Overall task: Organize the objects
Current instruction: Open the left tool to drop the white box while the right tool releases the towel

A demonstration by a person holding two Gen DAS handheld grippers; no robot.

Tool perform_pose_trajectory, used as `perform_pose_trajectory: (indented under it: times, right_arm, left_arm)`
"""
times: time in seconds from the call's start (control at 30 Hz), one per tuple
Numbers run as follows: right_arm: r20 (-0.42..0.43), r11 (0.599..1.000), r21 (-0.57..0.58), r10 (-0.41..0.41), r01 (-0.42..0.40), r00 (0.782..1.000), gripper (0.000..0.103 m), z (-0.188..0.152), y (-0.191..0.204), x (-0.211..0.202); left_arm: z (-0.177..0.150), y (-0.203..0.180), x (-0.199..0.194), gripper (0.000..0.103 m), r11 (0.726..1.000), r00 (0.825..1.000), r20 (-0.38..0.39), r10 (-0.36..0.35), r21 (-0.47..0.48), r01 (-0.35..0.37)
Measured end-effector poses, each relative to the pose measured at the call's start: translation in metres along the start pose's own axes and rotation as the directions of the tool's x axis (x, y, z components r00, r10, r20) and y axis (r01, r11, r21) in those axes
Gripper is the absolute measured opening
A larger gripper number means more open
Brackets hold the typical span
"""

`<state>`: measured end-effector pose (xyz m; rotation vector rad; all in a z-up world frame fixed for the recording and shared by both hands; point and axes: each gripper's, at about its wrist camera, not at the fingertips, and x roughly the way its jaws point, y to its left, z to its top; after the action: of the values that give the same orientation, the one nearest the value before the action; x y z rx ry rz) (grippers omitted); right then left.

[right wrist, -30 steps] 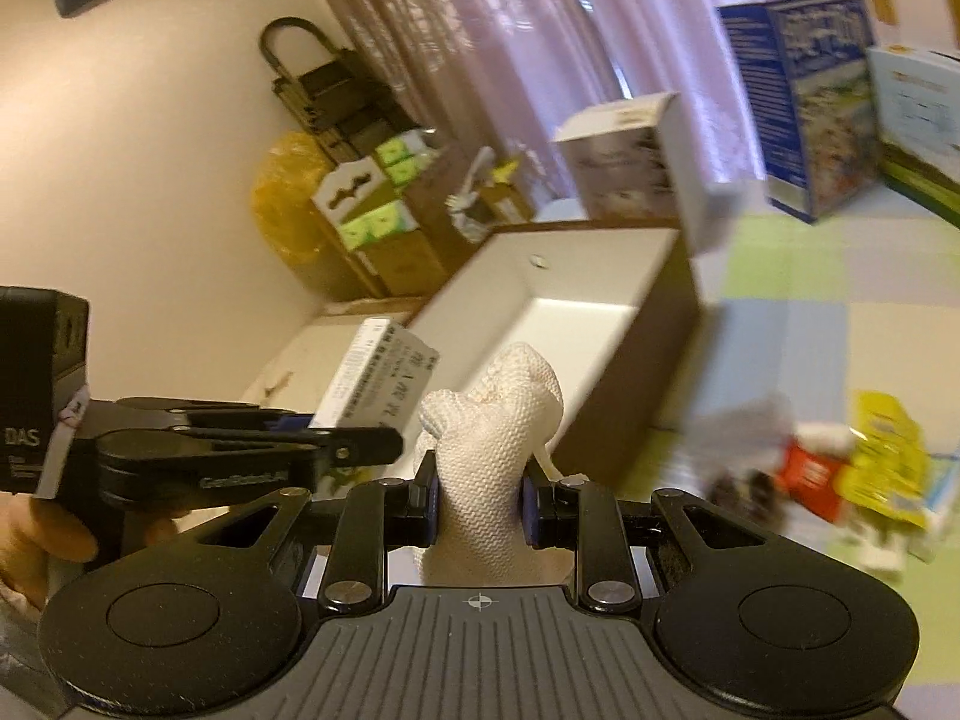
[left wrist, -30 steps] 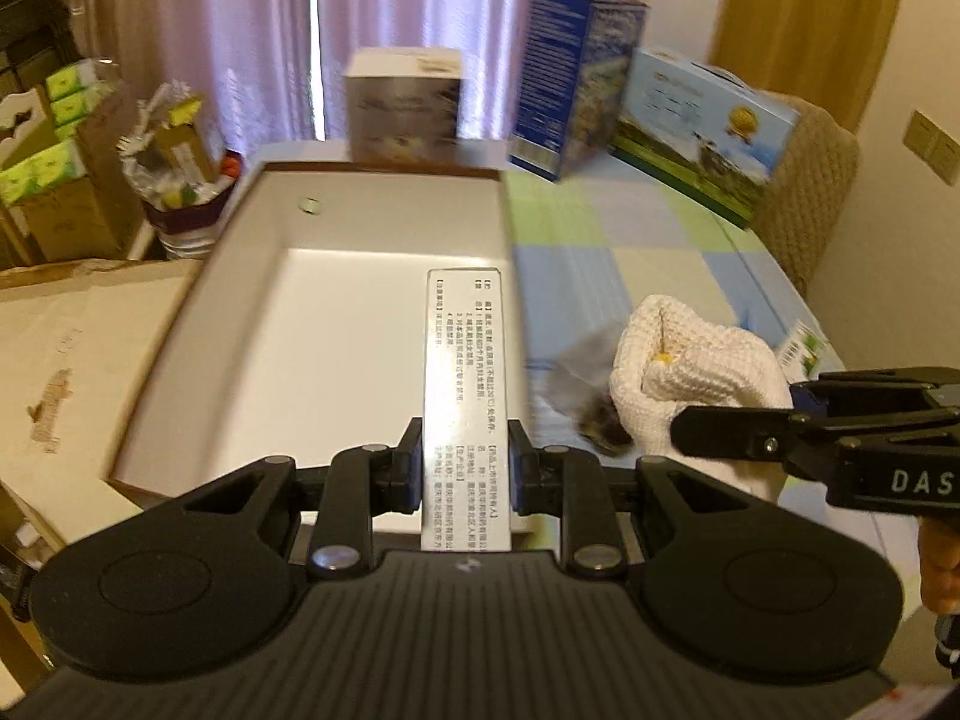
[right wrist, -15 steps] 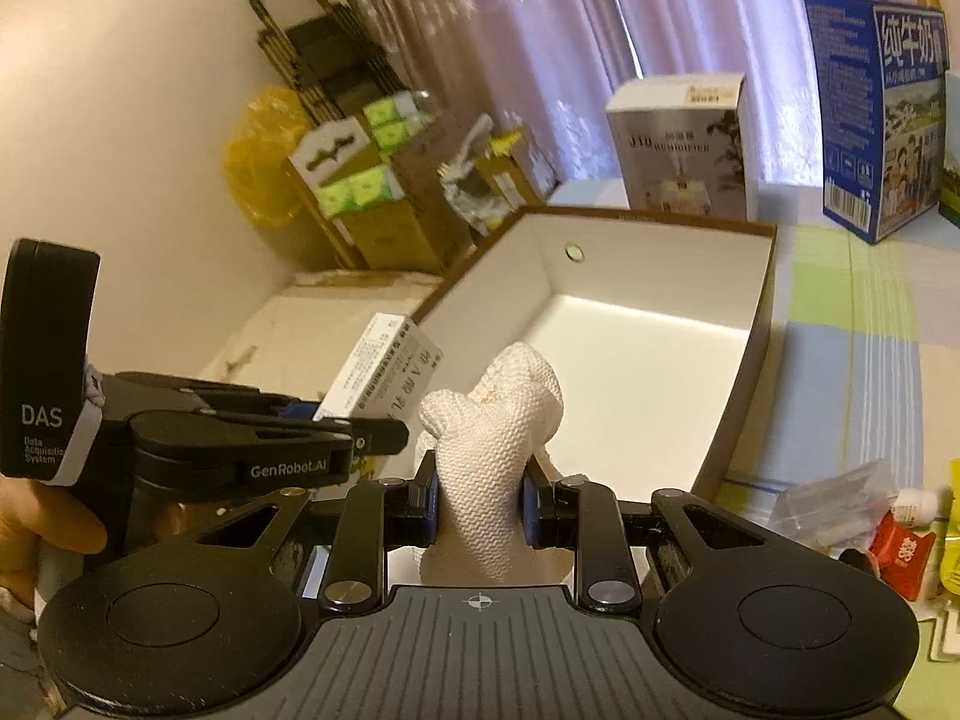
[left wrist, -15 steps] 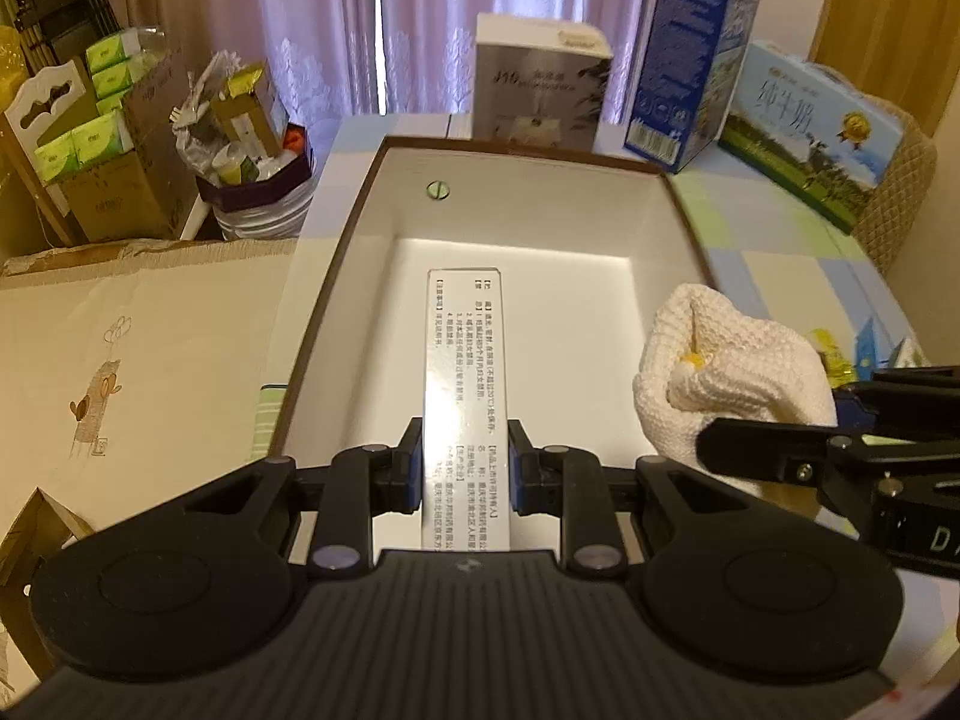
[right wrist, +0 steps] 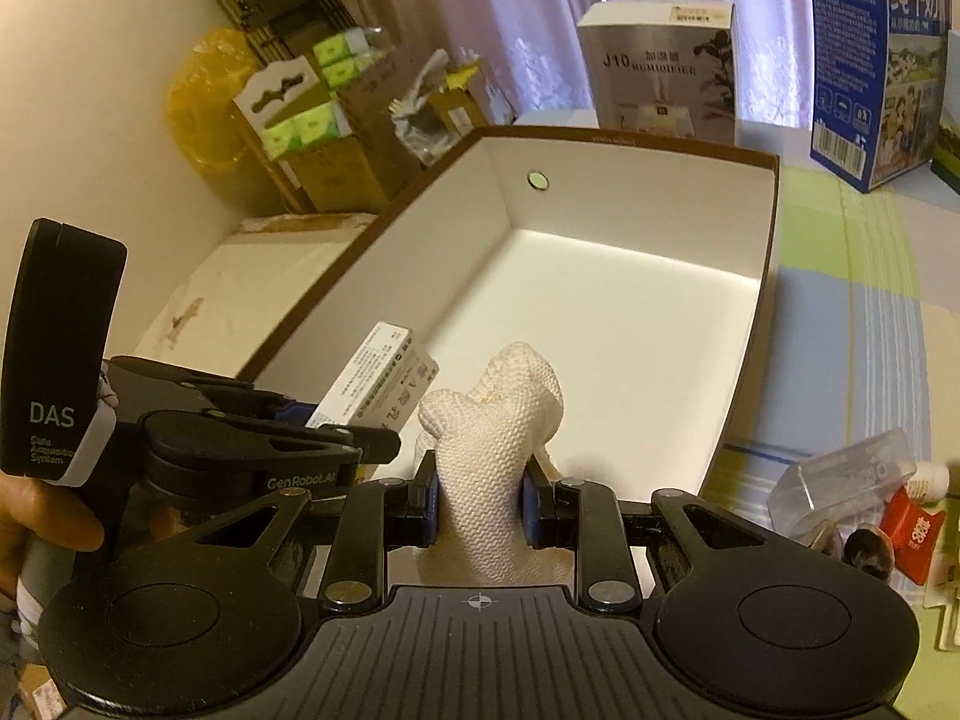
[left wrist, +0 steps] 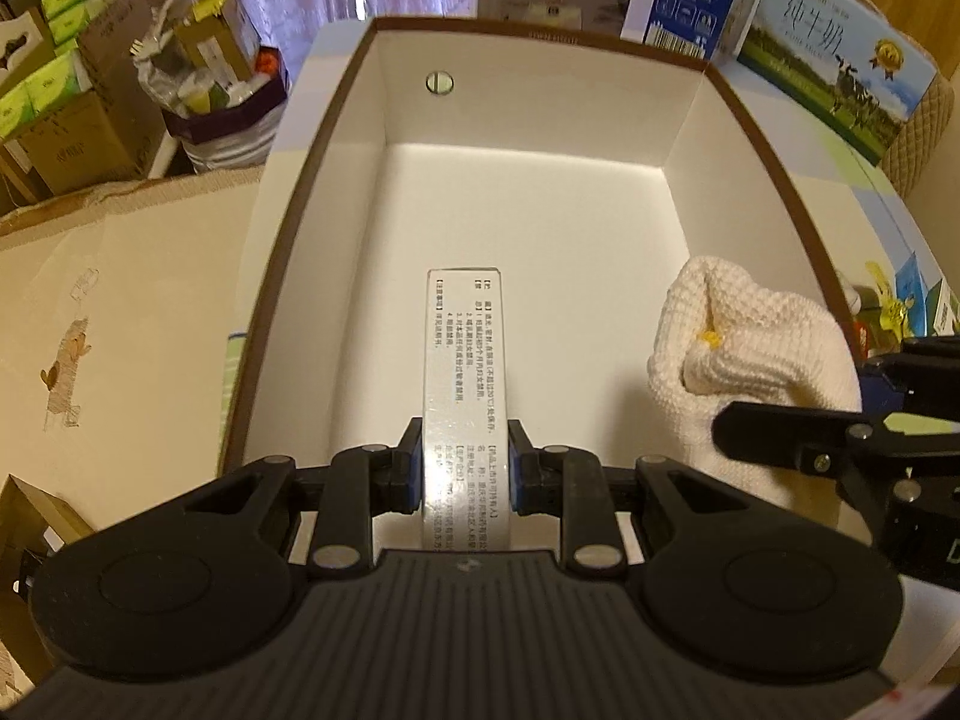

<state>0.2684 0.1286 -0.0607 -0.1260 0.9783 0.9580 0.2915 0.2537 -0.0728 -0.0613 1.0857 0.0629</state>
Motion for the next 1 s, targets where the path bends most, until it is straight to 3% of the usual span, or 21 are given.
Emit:
perform_pose_trajectory:
  times: [0.13,0.23,0.37,0.43,0.5,0.57,0.63,1.0]
  right_arm:
    - [-0.002,1.000,0.007,-0.015,0.015,1.000,0.023,0.000,0.001,0.001]
    - [0.003,1.000,0.009,-0.022,0.022,1.000,0.023,0.001,0.002,0.000]
    - [0.016,1.000,0.000,-0.025,0.025,1.000,0.024,0.003,0.007,-0.001]
    - [0.016,1.000,-0.002,-0.025,0.025,1.000,0.034,0.003,0.009,0.000]
    - [0.033,0.999,-0.027,-0.032,0.033,0.999,0.051,0.002,0.014,-0.002]
    - [0.045,0.998,-0.055,-0.029,0.032,0.999,0.056,0.001,0.018,-0.005]
    - [0.046,0.997,-0.062,-0.035,0.038,0.998,0.056,-0.002,0.021,-0.008]
    - [0.053,0.995,-0.076,-0.068,0.072,0.996,0.056,-0.018,0.027,-0.041]
  left_arm:
    - [0.000,0.000,0.004,0.022,1.000,1.000,-0.015,-0.011,0.018,0.011]
    - [0.000,0.001,0.000,0.037,1.000,1.000,-0.001,-0.015,0.027,0.015]
    - [0.004,0.004,-0.010,0.043,0.999,1.000,0.025,-0.018,0.033,0.017]
    - [0.004,0.007,-0.016,0.049,0.999,0.999,0.040,-0.015,0.033,0.014]
    - [0.006,0.009,-0.022,0.054,0.999,0.999,0.051,-0.009,0.032,0.008]
    - [0.006,0.012,-0.027,0.058,1.000,0.998,0.059,-0.010,0.027,0.008]
    - [0.005,0.013,-0.032,0.065,1.000,0.998,0.064,-0.008,0.023,0.006]
    - [-0.011,0.009,-0.056,0.076,1.000,0.997,0.082,-0.011,0.014,0.010]
